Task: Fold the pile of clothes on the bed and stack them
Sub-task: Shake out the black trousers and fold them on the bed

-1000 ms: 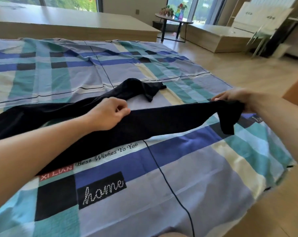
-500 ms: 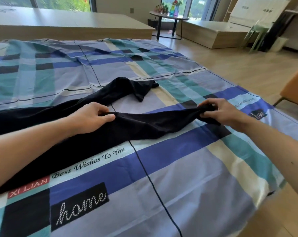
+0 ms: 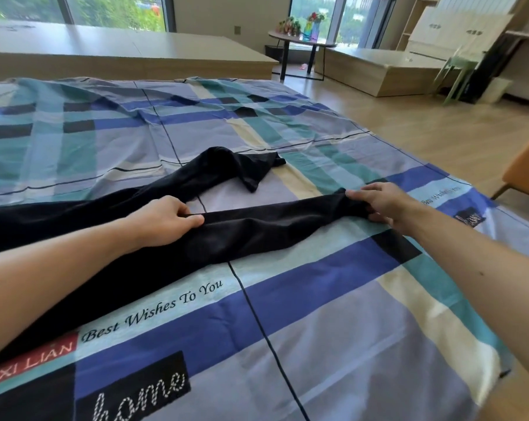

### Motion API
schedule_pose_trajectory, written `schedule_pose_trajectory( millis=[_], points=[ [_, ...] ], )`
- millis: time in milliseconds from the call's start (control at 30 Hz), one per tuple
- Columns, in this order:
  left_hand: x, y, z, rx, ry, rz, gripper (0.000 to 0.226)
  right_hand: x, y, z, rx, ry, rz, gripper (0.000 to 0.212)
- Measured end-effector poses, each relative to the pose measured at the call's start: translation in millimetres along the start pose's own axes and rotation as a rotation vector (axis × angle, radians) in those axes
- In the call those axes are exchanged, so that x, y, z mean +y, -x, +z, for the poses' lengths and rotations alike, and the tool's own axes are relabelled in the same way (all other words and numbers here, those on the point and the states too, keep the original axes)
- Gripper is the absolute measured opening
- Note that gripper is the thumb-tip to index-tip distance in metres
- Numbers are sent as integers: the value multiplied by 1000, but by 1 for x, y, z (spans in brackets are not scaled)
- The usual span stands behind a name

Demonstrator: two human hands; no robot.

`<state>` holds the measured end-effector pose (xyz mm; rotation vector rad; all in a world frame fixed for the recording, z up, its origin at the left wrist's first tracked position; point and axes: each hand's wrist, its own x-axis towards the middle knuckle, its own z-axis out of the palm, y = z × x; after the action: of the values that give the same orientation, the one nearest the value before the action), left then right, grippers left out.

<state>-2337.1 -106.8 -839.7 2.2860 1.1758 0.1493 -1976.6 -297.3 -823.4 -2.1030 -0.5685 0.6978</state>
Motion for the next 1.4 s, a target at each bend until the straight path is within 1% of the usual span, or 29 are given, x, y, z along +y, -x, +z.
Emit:
schedule_pose_trajectory(
  millis=[67,133,167,233,267,333,400,433,467,500,533,600,633,667,700,733,800,833,900,967,1033,1067,1100,1133,1200,1233,1267,1333,1400],
  points=[
    [1,-1,-1,-21,-17,25,30,-1,-2,4,81,-4,-10,29],
    [2,-1,-6,-36,66,92,28,-10,-2,2,68,-118,-54,22],
    [5,0,-10,-45,144,131,28,-15,-2,-2,66,-220,-104,19],
    [13,5,-18,-109,345,184,28,-29,1,-13,68,-481,-229,24],
    [16,8,-21,-158,453,180,27,-36,3,-18,76,-598,-287,27],
    [19,11,-25,-230,589,150,26,-45,2,-27,144,-728,-354,27],
    [16,6,-24,-204,557,125,28,-47,-2,-27,274,-669,-348,20],
    [12,1,-21,-139,456,120,29,-44,-7,-23,336,-572,-325,17],
    [7,-5,-18,-57,316,116,29,-40,-11,-17,363,-468,-296,21],
    [3,-10,-14,29,173,106,28,-33,-16,-11,329,-378,-249,35],
    [-1,-14,-10,98,57,79,25,-26,-20,-5,248,-302,-195,54],
    [-5,-17,-4,181,-36,11,21,-10,-19,6,54,-179,-105,91],
    [-6,-17,-2,205,-36,-23,20,-4,-16,11,-9,-86,-96,101],
    [-6,-16,-1,228,-34,-50,20,2,-17,14,-27,27,-116,104],
    [-6,-15,1,239,-35,-69,21,4,-16,19,-7,103,-133,102],
    [-6,-15,2,236,-47,-70,24,4,-17,22,30,117,-153,97],
    [-8,-13,4,191,-69,-41,30,1,-19,28,86,-7,-158,80],
    [-8,-10,3,166,-59,-20,31,-1,-22,29,104,-87,-134,67],
    [-11,-7,-1,106,-5,29,27,-7,-18,28,73,-194,-101,38],
    [-11,-3,-8,32,109,102,18,-17,-13,19,24,-324,-128,20],
    [-9,3,-16,-58,303,150,13,-25,-11,1,57,-520,-203,20],
    [-8,5,-18,-88,380,152,11,-27,-13,-8,108,-609,-223,23],
    [-8,6,-19,-90,402,148,10,-27,-13,-15,179,-647,-217,24],
    [-7,6,-19,-58,344,151,8,-23,-15,-19,261,-591,-198,24],
    [-9,7,-17,94,55,159,10,-10,-23,-19,384,-219,-111,21],
    [-10,10,-15,164,-45,161,12,-5,-24,-13,408,-6,-67,27],
    [-12,15,-16,218,-73,170,11,-3,-22,-5,414,167,-38,39],
    [-21,28,-21,341,-81,191,11,-9,-16,14,422,376,-95,61],
    [-40,39,-33,487,-162,202,22,-28,-6,36,422,426,-219,67]
  ],
)
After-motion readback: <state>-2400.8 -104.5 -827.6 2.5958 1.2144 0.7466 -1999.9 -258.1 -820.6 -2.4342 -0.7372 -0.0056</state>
